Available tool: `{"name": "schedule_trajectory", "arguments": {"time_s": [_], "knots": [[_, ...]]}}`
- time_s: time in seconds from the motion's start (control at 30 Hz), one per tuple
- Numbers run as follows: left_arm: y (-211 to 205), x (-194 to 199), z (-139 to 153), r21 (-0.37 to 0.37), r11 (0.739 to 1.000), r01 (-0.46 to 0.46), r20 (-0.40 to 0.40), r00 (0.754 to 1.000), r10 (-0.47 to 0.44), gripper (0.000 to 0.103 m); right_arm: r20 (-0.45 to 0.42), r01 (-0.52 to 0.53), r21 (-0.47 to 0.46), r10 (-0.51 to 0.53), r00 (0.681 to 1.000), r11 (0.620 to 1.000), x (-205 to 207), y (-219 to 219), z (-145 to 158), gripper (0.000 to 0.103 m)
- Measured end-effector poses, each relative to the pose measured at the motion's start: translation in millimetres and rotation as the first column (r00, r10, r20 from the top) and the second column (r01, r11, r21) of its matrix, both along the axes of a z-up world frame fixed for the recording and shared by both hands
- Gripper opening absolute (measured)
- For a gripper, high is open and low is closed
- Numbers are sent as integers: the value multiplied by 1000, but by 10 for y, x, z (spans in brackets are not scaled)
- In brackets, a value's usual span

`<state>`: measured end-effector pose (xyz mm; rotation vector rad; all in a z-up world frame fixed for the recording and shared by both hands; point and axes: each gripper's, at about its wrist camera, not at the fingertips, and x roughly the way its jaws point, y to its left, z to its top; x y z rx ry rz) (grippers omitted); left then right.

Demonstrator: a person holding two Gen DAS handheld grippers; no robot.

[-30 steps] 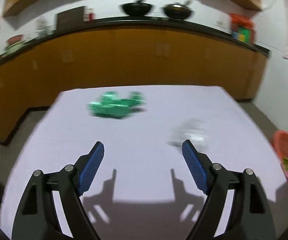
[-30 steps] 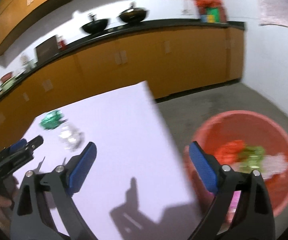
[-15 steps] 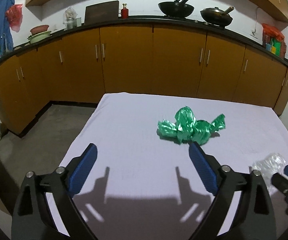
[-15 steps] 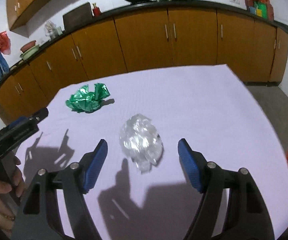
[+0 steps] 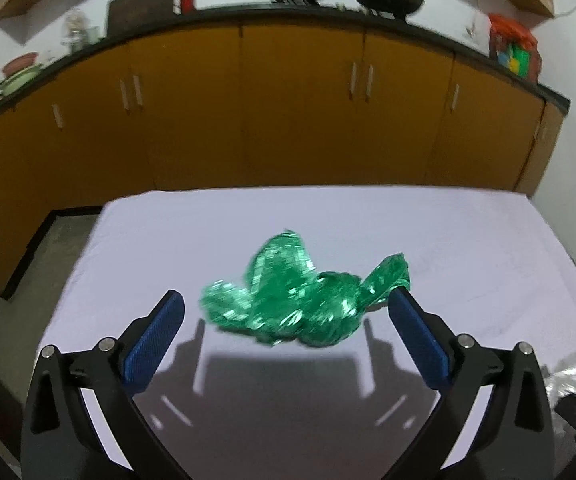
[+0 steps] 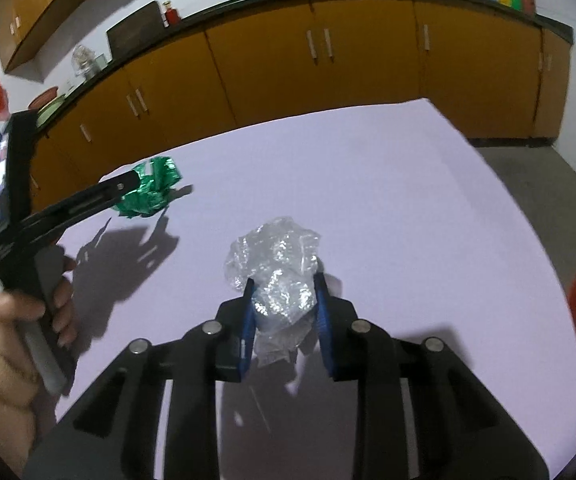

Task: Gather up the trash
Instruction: 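Grasp the green foil bag with the left gripper while the right grasps the clear bag, then carry the green foil bag and clear bag over the wastebasket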

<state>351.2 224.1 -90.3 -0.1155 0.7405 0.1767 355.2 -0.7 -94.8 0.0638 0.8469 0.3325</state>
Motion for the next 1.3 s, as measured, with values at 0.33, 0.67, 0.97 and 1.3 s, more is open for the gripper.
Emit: {"name": "schedule_trajectory", "arguments": {"time_s": [0.33, 0.67, 0.97, 1.3], "knots": [[-27, 300, -187, -19, 997, 76, -140, 987, -78, 42, -2, 20, 2, -20, 1000, 1000, -73, -151, -22, 27], [-307, -130, -22, -28, 996, 90, -69, 993, -91, 25, 25, 93, 17, -94, 995, 995, -293, -429, 209, 27], [-1265, -860, 411, -55, 967, 247, 6, 969, -248, 25, 152, 209, 3, -207, 966, 978, -859, -1006, 715, 27], [-2197, -1403, 963, -22, 911, 411, 113, 907, -406, 25, 219, 375, -13, -363, 906, 927, -1506, -1857, 1048, 27]]}}
